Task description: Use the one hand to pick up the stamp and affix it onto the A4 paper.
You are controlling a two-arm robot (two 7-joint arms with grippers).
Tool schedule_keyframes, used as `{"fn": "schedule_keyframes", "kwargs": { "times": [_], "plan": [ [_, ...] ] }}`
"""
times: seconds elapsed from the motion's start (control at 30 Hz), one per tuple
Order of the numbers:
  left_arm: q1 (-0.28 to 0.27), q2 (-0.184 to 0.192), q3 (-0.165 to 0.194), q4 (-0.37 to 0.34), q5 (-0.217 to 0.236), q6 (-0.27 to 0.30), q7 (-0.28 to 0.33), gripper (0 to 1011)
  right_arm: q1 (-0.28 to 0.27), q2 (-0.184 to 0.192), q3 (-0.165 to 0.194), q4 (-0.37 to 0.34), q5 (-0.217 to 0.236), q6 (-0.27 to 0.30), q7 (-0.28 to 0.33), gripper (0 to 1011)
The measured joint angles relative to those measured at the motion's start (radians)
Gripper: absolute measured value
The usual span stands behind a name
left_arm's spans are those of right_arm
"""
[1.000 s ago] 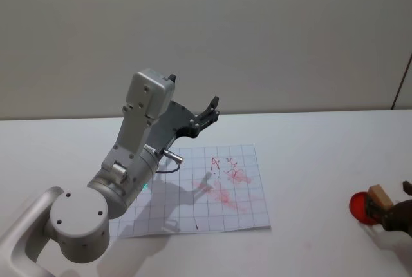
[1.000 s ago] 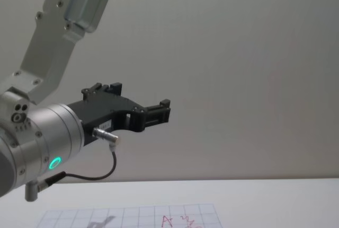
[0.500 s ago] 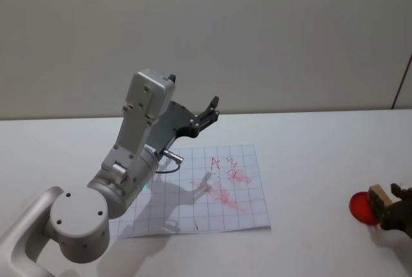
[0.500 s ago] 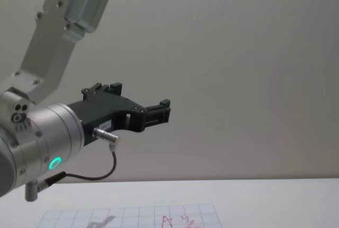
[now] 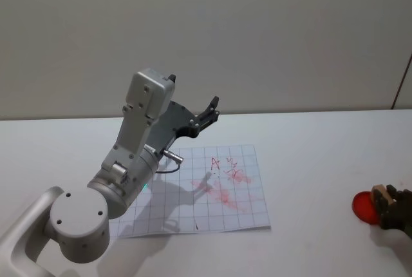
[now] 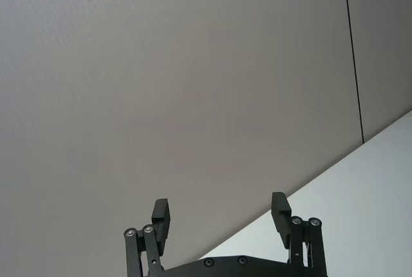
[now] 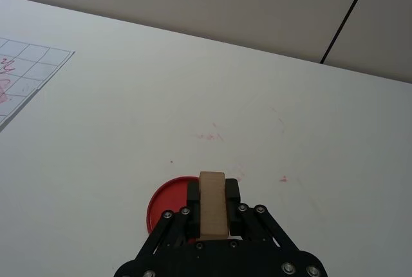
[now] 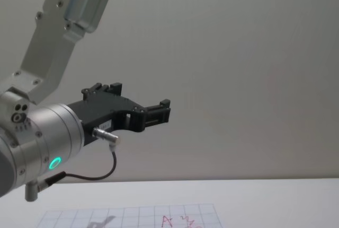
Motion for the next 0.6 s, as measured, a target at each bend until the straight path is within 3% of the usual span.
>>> {"fn": "schedule_keyframes", "kwargs": {
  "times": [0.2, 0.6],
  "plan": [
    [0.0, 0.0, 0.0, 0.0, 0.0, 0.0, 0.0, 1001, 0.005, -0.004, 0.0, 0.0, 0.0, -0.011, 0.006, 220],
    [0.0, 0.0, 0.0, 0.0, 0.0, 0.0, 0.0, 1001, 0.044, -0.03, -0.008, -0.005, 0.007, -0.092, 0.062, 220]
  ]
}}
